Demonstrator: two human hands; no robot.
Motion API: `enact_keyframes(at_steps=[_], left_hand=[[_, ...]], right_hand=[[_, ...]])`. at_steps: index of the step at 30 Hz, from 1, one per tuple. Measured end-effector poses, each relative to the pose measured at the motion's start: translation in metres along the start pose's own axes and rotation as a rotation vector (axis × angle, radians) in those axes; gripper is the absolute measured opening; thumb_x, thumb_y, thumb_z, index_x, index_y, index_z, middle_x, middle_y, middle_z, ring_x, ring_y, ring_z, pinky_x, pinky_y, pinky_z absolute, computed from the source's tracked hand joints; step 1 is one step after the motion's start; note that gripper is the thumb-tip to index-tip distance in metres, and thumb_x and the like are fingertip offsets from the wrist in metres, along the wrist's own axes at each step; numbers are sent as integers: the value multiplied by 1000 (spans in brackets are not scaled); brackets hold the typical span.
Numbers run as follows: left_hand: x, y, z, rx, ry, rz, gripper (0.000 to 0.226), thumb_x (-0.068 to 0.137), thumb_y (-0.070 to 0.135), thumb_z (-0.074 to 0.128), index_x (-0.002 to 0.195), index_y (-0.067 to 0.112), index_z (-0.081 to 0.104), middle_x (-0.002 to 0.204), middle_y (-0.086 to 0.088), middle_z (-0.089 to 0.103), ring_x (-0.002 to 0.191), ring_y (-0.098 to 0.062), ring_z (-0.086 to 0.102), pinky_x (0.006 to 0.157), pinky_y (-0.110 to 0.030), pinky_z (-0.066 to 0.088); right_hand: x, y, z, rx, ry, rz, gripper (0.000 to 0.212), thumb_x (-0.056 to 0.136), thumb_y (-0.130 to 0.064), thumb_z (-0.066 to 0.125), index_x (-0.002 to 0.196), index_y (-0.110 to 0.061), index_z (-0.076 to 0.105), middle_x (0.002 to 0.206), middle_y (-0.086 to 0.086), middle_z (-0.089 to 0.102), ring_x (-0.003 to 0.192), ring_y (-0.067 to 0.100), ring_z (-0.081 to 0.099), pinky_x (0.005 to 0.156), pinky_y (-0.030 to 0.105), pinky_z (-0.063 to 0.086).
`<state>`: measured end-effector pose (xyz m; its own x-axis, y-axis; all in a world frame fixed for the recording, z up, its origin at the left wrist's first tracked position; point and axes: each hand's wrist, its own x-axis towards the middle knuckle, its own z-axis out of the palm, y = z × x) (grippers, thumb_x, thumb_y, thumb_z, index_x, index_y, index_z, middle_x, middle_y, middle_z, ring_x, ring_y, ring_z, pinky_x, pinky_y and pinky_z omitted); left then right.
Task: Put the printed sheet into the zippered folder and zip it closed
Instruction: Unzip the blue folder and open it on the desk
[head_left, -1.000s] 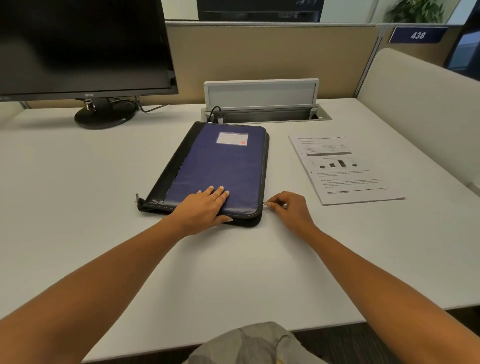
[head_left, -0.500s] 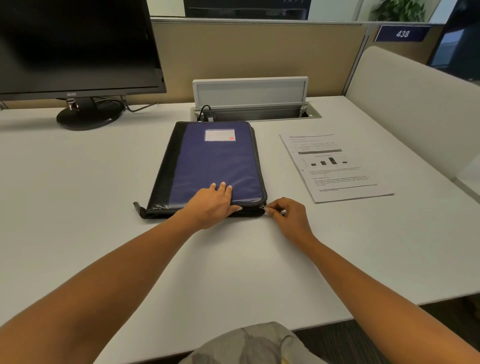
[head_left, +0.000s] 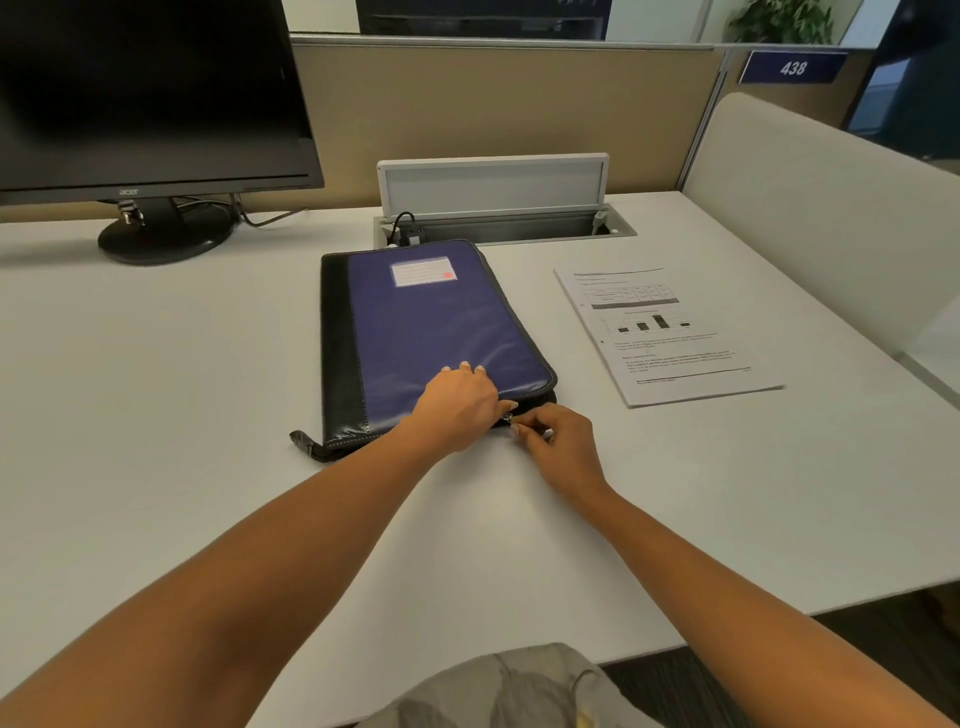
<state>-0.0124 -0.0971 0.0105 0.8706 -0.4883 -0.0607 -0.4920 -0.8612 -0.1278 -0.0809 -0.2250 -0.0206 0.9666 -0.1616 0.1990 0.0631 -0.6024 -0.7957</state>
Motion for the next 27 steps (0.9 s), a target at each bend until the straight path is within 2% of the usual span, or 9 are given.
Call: enact_keyframes(at_steps=[3, 6, 9, 12, 14, 17, 21, 24, 27], left_hand=[[4, 0, -2, -16, 11, 18, 57, 96, 47, 27, 110, 1, 57, 107, -18, 59, 92, -30, 56, 77, -38, 46], [5, -3, -5, -6, 40, 76, 55, 97, 46, 26, 96, 2, 61, 93, -15, 63, 72, -23, 52, 64, -35, 45], [4, -6, -8, -4, 63, 105, 52, 98, 42, 27, 93, 3, 61, 86, -13, 63, 72, -22, 55, 60, -32, 41], [5, -9, -15, -120, 66, 32, 54, 97, 45, 29, 91, 2, 62, 76, -10, 56, 59, -15, 44, 60, -30, 34], [5, -11, -18, -169, 98, -1, 54, 96, 47, 29, 90, 3, 61, 70, -6, 51, 53, -10, 37, 59, -29, 32], [1, -17, -25, -195, 145, -19, 52, 95, 48, 28, 92, 5, 57, 75, -8, 54, 60, -16, 44, 59, -30, 35], [-4, -23, -38, -229, 219, -6, 50, 96, 47, 26, 94, 5, 54, 85, -12, 62, 67, -24, 52, 60, -35, 40], [-8, -28, -51, -286, 337, -7, 49, 97, 44, 26, 100, 3, 55, 86, -15, 63, 67, -26, 52, 63, -35, 37], [-18, -36, -65, -392, 490, -30, 50, 98, 39, 29, 115, -1, 53, 86, -18, 66, 75, -32, 60, 68, -37, 40]], right_hand=[[-3, -5, 9, -9, -9, -5, 11, 82, -9, 63, 88, -3, 70, 88, 13, 71, 74, 18, 59, 66, 14, 43], [-6, -12, 20, -2, -27, -19, 12, 82, -8, 62, 88, -2, 71, 90, 14, 71, 78, 22, 62, 71, 22, 47], [-7, -20, 29, 23, -41, -35, 12, 81, -8, 63, 87, -1, 71, 89, 15, 72, 79, 25, 64, 70, 24, 48], [-8, -29, 36, 47, -59, -48, 12, 81, -10, 64, 87, -2, 71, 88, 14, 73, 79, 24, 65, 70, 25, 49], [-8, -35, 41, 46, -72, -69, 12, 80, -12, 65, 85, -2, 71, 87, 14, 73, 76, 23, 64, 66, 20, 44], [-10, -45, 50, 46, -92, -109, 15, 80, -13, 66, 91, -3, 71, 91, 14, 73, 79, 21, 64, 67, 16, 42], [-15, -57, 64, 76, -164, -131, 15, 81, -12, 65, 93, -5, 71, 95, 12, 72, 84, 22, 65, 75, 23, 48], [-18, -66, 73, 41, -202, -170, 14, 82, -13, 64, 92, -5, 70, 93, 12, 72, 83, 23, 64, 78, 32, 52], [-20, -74, 80, -13, -226, -225, 14, 83, -13, 62, 91, -6, 71, 91, 11, 72, 81, 23, 62, 73, 28, 48]])
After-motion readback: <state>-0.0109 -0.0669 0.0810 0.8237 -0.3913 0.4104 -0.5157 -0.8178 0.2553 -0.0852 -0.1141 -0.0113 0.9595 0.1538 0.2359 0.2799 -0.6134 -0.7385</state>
